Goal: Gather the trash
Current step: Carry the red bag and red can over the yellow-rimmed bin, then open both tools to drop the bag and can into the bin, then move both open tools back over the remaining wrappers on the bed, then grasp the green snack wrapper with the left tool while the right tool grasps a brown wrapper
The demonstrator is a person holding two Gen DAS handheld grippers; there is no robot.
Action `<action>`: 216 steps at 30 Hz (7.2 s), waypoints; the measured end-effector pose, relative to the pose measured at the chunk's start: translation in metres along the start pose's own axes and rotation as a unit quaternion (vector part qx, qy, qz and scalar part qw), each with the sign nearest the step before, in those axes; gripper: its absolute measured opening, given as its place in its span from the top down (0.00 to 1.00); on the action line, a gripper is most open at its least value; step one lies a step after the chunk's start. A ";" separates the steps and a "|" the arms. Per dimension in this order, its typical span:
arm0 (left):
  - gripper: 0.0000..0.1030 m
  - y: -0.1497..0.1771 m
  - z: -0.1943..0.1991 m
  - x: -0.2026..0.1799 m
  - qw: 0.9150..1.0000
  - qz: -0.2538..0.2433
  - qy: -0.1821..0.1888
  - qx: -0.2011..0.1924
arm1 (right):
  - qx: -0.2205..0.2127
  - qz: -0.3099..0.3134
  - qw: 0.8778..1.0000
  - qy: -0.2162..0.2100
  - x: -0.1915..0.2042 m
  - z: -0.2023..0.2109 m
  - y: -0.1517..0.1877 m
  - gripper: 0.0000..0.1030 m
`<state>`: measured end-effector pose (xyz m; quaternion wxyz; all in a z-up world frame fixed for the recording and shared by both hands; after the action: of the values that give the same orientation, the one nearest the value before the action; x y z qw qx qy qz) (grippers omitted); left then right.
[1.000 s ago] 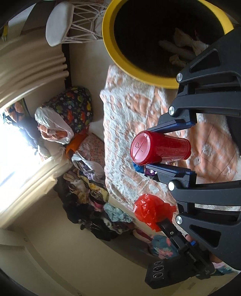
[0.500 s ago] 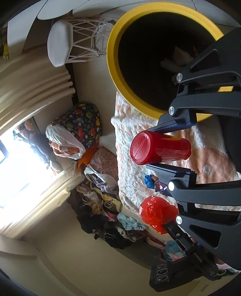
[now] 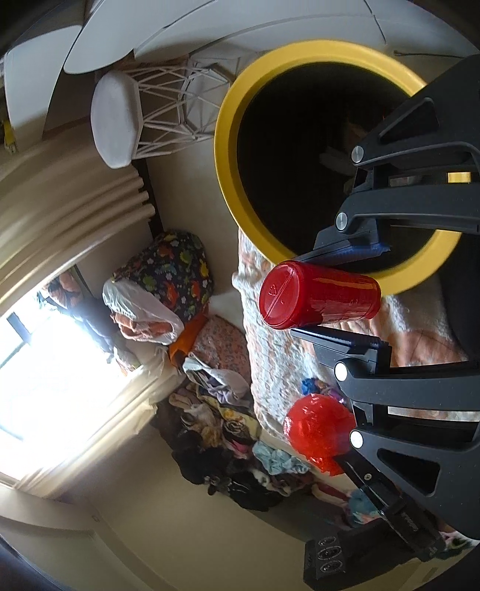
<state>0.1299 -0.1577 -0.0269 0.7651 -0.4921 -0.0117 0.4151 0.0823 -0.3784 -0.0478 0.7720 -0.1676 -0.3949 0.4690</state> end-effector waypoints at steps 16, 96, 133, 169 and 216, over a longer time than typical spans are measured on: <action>0.57 0.008 -0.053 -0.033 0.998 -0.031 0.024 0.048 | -0.009 -0.064 0.997 0.035 -0.056 0.000 0.002 0.71; 0.10 0.008 -0.010 0.044 0.995 0.023 -0.092 -0.007 | -0.037 0.047 0.995 0.073 0.022 -0.018 0.020 0.38; 0.11 0.032 0.098 0.172 0.967 0.150 -0.190 -0.079 | 0.061 0.221 0.973 -0.012 0.174 -0.084 0.088 0.38; 0.33 0.062 0.053 0.261 0.936 0.321 -0.140 -0.015 | 0.180 0.275 0.944 -0.029 0.217 -0.202 0.131 0.85; 0.95 0.035 0.112 0.201 0.949 0.278 -0.106 -0.106 | 0.129 0.241 0.960 -0.057 0.201 -0.119 0.114 0.91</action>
<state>0.1914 0.0616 -0.0743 0.5574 -0.5075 0.0004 0.6571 0.1557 -0.1354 -0.1035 0.6273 -0.1298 -0.3230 0.6966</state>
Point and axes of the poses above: each gripper's, at about its wrist camera, not at the fingertips, and z roughly against the way its jaws point, x to its left, y to its underside, the point moved 2 cm from there along -z, roughly the way its jaws point, and after that the axes turned 11 degrees about y, right-handed, at the moved point
